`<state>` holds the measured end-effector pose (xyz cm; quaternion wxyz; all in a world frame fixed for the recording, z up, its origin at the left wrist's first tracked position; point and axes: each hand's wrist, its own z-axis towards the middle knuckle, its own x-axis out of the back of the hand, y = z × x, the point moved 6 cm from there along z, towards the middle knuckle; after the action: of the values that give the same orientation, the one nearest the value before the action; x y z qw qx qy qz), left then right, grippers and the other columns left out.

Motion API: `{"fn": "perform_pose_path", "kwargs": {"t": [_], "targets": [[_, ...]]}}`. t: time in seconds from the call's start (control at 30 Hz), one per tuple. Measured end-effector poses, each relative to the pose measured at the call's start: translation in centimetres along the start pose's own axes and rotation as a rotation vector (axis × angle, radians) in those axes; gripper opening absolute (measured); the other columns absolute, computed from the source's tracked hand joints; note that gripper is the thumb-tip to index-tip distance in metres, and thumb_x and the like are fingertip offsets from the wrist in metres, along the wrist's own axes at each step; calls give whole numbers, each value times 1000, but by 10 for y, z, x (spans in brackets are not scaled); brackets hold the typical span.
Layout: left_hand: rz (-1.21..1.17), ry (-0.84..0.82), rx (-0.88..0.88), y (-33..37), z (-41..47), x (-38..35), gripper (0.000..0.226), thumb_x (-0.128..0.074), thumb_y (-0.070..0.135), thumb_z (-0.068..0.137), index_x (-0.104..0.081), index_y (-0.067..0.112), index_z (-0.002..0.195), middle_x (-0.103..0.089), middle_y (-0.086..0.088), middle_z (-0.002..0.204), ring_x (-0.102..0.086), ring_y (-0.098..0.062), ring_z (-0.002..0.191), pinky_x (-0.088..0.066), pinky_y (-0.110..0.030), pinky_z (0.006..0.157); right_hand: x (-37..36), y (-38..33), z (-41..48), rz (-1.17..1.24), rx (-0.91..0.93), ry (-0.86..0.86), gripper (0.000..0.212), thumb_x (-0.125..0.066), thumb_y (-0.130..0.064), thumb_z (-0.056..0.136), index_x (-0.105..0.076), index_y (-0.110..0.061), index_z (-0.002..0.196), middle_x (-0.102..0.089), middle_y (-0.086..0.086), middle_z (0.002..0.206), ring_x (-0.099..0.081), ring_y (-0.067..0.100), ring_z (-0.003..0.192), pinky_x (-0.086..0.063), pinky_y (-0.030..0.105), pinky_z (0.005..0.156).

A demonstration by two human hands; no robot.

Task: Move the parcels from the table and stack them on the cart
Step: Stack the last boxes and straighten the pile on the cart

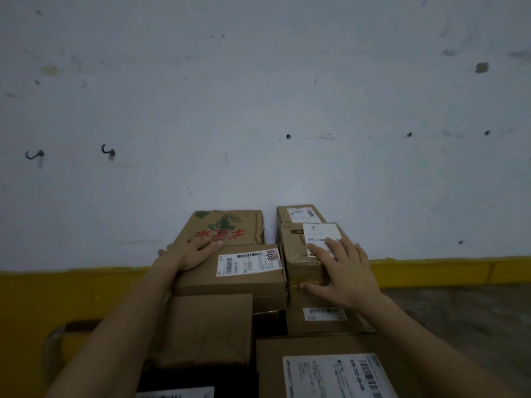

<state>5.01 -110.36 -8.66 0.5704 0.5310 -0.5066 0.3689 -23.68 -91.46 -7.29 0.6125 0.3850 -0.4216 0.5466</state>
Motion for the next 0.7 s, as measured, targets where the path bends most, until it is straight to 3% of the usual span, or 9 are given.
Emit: {"fn": "perform_pose_path", "kwargs": {"t": [0.2,0.33,0.5,0.6,0.7], "targets": [[-6,6,-33,5,3,-1,119,-1,101,36,-22,50,142,-16,-2,158,-17,-34,143,-9,-61,113,3,-3,-1,12,-5,-14,86,-37,-79,76,-6,-42,147,-8,-1,157,2,25,144,3,44,116],[3,16,-2,4,-5,-1,103,-4,96,47,-20,54,140,-12,-1,158,-18,-41,140,-8,-62,111,4,-3,-1,4,-6,-13,85,-36,-80,76,-6,-43,146,-8,-1,157,0,24,144,2,44,116],[81,-29,44,8,-10,3,98,-4,93,54,-14,51,143,-2,0,160,-4,-41,143,7,-66,108,4,-2,-1,13,-16,-24,86,-37,-80,75,-5,-43,146,-7,-1,158,2,24,144,4,44,115],[143,22,-124,41,-12,5,99,-4,95,58,-7,48,145,1,2,160,2,-32,146,6,-65,111,5,-4,-1,22,-13,-38,88,-40,-80,74,-5,-43,146,-6,-1,158,2,25,145,5,45,115],[144,-23,-354,83,-25,-10,116,7,100,42,-4,48,145,3,6,159,6,-28,146,3,-62,113,6,-4,-3,23,-8,-37,91,-44,-79,73,-6,-42,146,-7,0,157,2,26,144,4,46,115]]}}
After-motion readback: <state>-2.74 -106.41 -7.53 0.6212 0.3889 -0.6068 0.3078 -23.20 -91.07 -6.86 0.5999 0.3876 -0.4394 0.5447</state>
